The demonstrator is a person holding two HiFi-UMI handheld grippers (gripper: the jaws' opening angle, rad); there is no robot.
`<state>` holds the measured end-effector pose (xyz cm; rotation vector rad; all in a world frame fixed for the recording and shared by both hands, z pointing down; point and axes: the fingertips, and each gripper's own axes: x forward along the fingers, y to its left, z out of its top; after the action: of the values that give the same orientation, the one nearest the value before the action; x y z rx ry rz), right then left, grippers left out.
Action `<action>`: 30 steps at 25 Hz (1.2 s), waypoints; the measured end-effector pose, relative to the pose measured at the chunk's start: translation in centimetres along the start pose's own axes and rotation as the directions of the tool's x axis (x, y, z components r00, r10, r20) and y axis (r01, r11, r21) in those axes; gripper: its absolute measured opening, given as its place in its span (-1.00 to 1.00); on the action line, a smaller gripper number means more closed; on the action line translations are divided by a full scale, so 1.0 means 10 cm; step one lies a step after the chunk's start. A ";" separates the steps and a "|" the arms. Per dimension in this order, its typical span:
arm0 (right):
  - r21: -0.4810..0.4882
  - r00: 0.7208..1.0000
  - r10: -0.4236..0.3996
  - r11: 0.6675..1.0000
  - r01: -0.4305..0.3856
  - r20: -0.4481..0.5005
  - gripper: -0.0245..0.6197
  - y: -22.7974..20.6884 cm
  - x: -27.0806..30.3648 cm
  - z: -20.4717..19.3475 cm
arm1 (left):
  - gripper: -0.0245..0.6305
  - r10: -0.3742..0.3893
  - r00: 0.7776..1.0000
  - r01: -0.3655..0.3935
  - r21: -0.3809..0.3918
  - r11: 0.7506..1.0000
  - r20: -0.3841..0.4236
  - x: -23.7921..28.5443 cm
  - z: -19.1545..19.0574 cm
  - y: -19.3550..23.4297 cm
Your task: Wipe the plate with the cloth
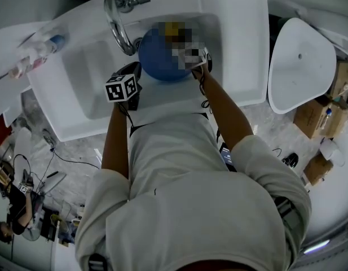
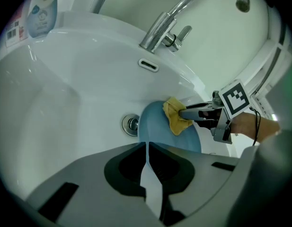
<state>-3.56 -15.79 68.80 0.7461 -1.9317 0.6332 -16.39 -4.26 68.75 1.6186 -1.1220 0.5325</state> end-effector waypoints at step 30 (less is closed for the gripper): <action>-0.143 0.974 0.215 0.964 -0.224 -0.074 -0.69 1.22 0.28 -0.07 | -0.85 0.098 0.982 -0.085 -0.090 0.992 0.160 -0.40 0.16 0.27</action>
<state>-13.06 -7.64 70.14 0.4173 -2.0000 0.6267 -20.90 -4.11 66.34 1.5658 -1.3288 0.4117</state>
